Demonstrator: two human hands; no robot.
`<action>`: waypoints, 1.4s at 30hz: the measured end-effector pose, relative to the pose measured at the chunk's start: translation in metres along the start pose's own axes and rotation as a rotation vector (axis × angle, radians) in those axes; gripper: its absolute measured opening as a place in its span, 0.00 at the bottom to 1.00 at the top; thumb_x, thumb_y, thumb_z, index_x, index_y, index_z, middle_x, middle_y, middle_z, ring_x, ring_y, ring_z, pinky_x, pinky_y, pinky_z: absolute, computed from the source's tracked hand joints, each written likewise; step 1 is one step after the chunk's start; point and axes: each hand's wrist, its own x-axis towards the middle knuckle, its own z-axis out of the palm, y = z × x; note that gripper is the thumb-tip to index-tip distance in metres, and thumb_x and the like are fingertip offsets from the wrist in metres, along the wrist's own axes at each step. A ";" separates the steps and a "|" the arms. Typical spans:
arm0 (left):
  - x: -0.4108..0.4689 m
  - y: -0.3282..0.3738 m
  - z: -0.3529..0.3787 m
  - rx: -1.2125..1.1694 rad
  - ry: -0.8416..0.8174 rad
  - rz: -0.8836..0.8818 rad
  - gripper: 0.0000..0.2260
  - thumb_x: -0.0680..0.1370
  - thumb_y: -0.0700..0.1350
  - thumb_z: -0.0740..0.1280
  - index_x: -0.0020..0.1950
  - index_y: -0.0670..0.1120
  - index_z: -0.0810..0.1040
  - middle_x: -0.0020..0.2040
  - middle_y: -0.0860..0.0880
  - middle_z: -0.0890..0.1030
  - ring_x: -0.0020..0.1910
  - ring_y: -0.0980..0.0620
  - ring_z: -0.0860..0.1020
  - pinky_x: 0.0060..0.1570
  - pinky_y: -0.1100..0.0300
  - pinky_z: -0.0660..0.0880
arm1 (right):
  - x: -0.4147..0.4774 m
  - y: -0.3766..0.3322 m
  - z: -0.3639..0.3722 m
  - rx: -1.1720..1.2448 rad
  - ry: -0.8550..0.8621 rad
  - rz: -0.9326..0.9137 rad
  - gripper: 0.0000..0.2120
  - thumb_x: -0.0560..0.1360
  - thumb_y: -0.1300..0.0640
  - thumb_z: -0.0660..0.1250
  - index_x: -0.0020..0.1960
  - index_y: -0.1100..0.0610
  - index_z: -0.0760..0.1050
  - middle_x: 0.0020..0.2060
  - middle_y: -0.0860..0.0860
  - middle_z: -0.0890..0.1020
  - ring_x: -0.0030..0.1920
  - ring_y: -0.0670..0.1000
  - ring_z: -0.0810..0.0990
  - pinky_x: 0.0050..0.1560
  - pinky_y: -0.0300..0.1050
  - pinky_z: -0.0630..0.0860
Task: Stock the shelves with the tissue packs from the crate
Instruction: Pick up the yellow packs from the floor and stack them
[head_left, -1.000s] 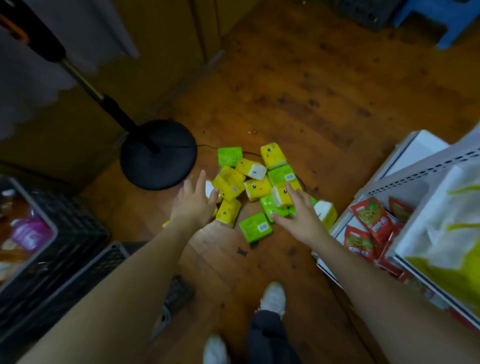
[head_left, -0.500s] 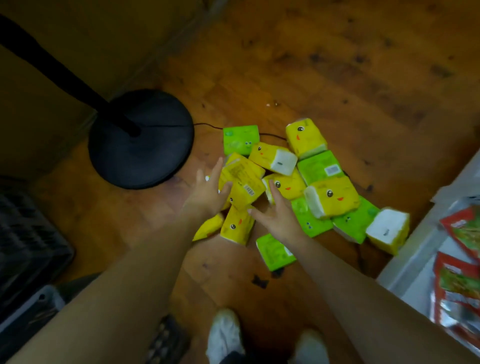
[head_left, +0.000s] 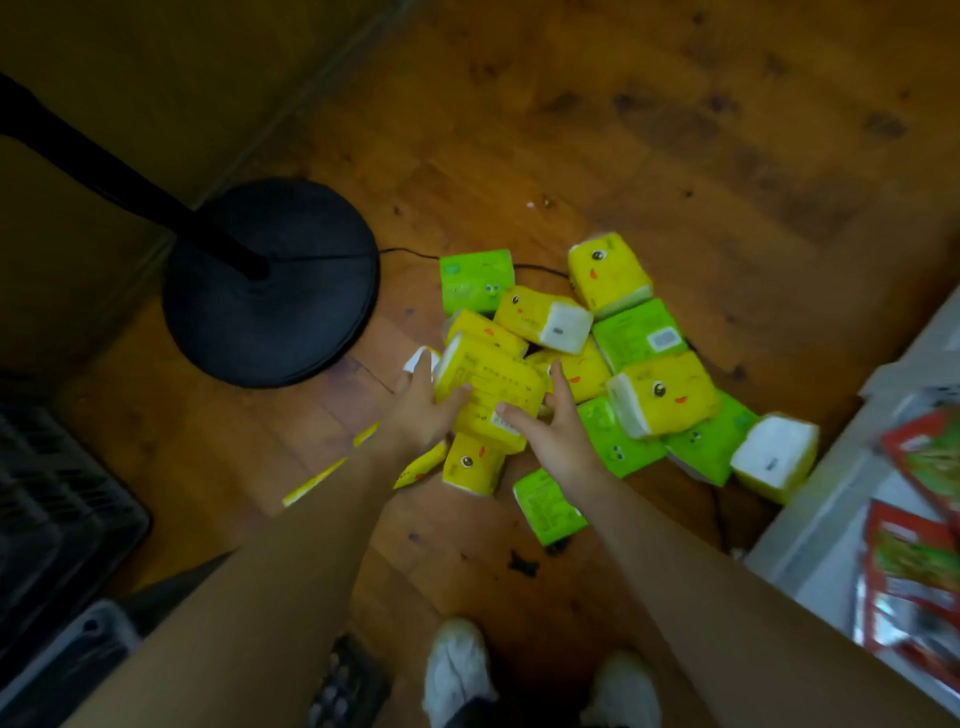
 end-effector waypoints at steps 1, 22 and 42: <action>-0.022 0.015 -0.007 0.009 -0.005 0.005 0.37 0.73 0.61 0.65 0.76 0.48 0.56 0.74 0.43 0.61 0.74 0.46 0.57 0.71 0.56 0.56 | -0.014 -0.017 -0.004 -0.003 0.001 0.001 0.42 0.73 0.59 0.70 0.76 0.51 0.46 0.69 0.50 0.65 0.61 0.41 0.66 0.58 0.35 0.67; -0.415 0.284 -0.219 -0.454 0.224 0.359 0.27 0.81 0.46 0.59 0.76 0.46 0.52 0.75 0.49 0.59 0.71 0.52 0.63 0.59 0.70 0.64 | -0.376 -0.371 -0.020 -0.083 0.073 -0.508 0.28 0.69 0.64 0.73 0.63 0.54 0.64 0.55 0.49 0.74 0.60 0.52 0.73 0.55 0.34 0.73; -0.662 0.259 -0.100 -0.011 -0.174 0.757 0.22 0.76 0.48 0.66 0.69 0.49 0.67 0.66 0.40 0.70 0.67 0.41 0.68 0.65 0.50 0.66 | -0.667 -0.252 -0.126 -0.226 0.597 -0.517 0.31 0.70 0.54 0.73 0.70 0.52 0.66 0.57 0.54 0.62 0.60 0.50 0.67 0.49 0.26 0.59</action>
